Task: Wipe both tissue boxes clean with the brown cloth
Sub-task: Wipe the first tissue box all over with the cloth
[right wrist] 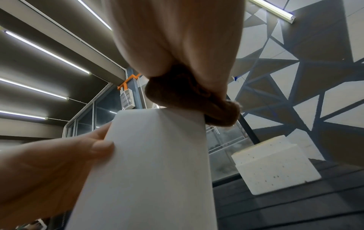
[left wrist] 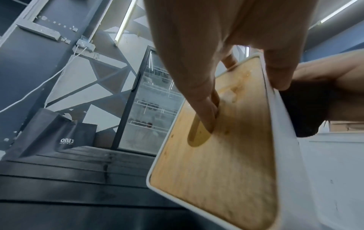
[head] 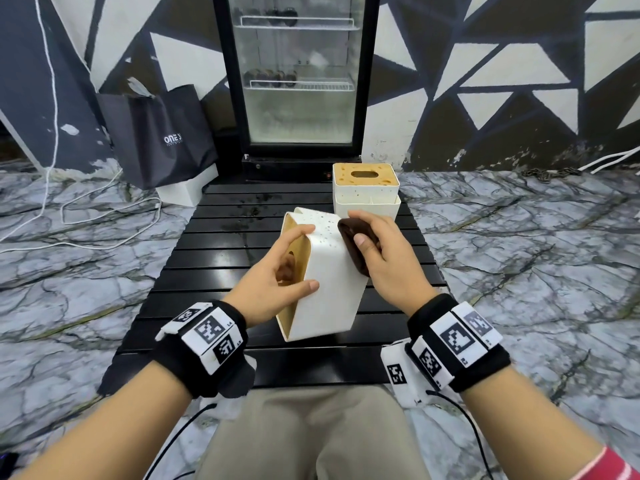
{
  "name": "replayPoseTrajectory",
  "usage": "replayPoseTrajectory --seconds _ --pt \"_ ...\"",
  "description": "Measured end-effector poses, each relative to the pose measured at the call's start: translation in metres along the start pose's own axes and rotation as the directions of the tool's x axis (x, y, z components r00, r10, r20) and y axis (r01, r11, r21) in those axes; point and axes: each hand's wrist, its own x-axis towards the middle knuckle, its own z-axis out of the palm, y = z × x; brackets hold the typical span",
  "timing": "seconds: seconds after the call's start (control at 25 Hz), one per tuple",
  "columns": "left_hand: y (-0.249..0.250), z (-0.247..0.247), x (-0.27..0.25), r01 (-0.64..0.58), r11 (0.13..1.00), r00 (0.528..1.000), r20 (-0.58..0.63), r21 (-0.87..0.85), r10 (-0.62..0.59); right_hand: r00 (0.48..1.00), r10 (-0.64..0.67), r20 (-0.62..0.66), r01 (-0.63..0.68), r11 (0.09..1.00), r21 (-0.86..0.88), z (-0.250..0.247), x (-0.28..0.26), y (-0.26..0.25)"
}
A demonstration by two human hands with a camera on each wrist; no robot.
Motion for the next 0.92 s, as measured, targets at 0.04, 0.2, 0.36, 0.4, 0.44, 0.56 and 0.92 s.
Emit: replayPoseTrajectory --seconds 0.04,0.2,0.36,0.4,0.44,0.56,0.92 --pt "-0.003 0.003 -0.001 -0.007 1.0 1.0 -0.001 0.0 0.007 1.0 0.016 0.005 -0.016 1.0 -0.005 0.003 -0.003 0.002" --pt "-0.007 0.01 0.002 0.0 0.995 0.999 -0.036 -0.097 -0.003 0.999 0.049 -0.016 -0.049 0.999 -0.008 0.011 -0.009 0.011" --pt "-0.012 0.013 0.007 0.082 0.986 0.992 -0.081 -0.146 -0.095 0.997 0.071 0.02 -0.07 0.997 -0.042 0.015 -0.016 0.017" --pt "-0.012 0.014 0.008 0.091 0.987 0.99 -0.092 -0.131 -0.104 0.997 0.078 0.021 -0.077 0.996 -0.047 0.016 -0.018 0.017" --pt "-0.013 0.014 0.01 0.097 0.987 0.989 -0.099 -0.127 -0.11 0.996 0.085 0.022 -0.084 0.995 -0.046 0.015 -0.018 0.017" --pt "-0.01 0.011 0.013 0.099 0.985 0.989 -0.096 -0.142 -0.113 0.997 0.07 0.023 -0.069 0.996 -0.051 0.012 -0.014 0.014" --pt "-0.014 0.012 0.012 0.1 0.982 0.987 -0.112 -0.163 -0.119 1.0 0.01 -0.024 -0.011 1.0 -0.02 0.032 -0.02 0.016"
